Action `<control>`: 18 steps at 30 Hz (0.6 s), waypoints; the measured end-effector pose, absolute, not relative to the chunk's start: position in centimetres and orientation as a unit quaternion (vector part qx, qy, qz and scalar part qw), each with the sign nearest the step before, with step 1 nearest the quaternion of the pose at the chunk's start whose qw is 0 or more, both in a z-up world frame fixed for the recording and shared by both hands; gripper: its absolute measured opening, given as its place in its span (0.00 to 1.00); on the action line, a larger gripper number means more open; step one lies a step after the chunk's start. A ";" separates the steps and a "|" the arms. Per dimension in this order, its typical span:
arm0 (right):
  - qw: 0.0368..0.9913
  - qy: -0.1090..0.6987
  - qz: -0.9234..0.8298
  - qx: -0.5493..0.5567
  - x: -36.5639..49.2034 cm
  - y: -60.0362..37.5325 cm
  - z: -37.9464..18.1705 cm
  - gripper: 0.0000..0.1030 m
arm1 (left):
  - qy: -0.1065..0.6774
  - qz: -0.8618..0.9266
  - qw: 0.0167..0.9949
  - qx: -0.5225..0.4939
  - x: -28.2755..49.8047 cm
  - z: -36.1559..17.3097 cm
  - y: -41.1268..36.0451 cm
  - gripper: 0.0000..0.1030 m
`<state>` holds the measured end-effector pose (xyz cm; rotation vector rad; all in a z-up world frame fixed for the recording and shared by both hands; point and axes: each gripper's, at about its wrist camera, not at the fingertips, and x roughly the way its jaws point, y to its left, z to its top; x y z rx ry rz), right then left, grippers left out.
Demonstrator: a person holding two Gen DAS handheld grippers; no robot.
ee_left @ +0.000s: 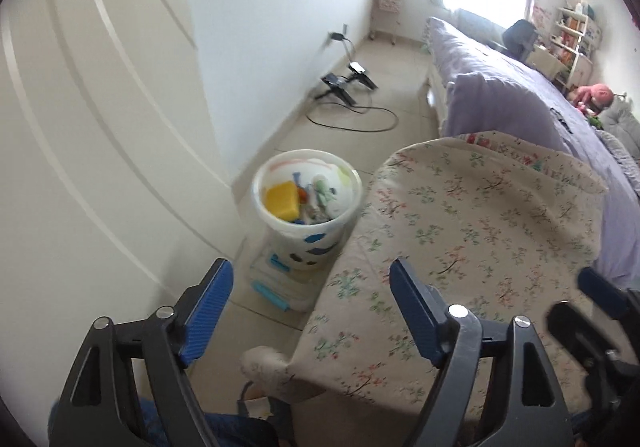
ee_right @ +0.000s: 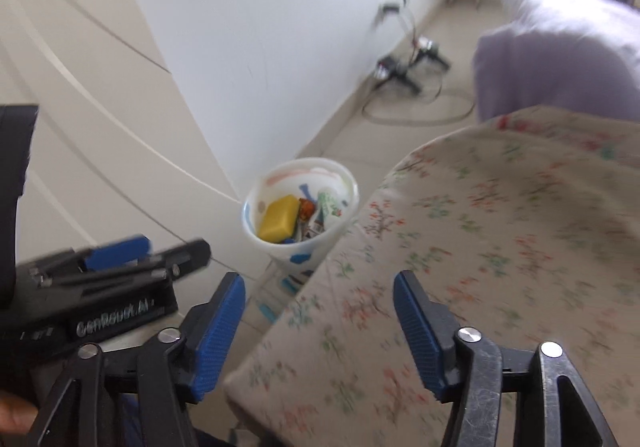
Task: Collect trash
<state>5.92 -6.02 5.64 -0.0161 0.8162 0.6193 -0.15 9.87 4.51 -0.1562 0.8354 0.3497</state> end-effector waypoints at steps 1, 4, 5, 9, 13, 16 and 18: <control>0.877 0.381 0.293 -0.009 4.8 -6.7 5.7 0.68 | 0.401 0.171 0.897 -0.071 -0.9 4.3 9.5 0.81; 0.894 0.358 0.268 -0.015 2.2 -8.8 5.6 0.76 | 0.398 0.172 0.900 -0.053 -2.3 4.1 8.6 0.81; 0.901 0.350 0.255 -0.020 1.5 -9.5 5.4 0.82 | 0.393 0.170 0.902 -0.047 -2.7 4.3 8.3 0.81; 0.913 0.338 0.225 -0.028 0.4 -10.9 4.8 0.89 | 0.364 0.181 0.914 -0.013 -3.7 5.3 7.5 0.82; 0.924 0.323 0.206 0.000 -0.6 -12.5 4.4 0.95 | 0.348 0.179 0.920 -0.007 -3.7 5.4 7.1 0.83; 0.925 0.320 0.204 0.010 -0.6 -12.9 4.2 0.95 | 0.349 0.169 0.922 0.000 -3.1 4.8 6.5 0.83; 0.927 0.317 0.203 0.010 -0.6 -12.8 4.1 0.96 | 0.355 0.166 0.920 0.008 -2.7 4.2 6.3 0.83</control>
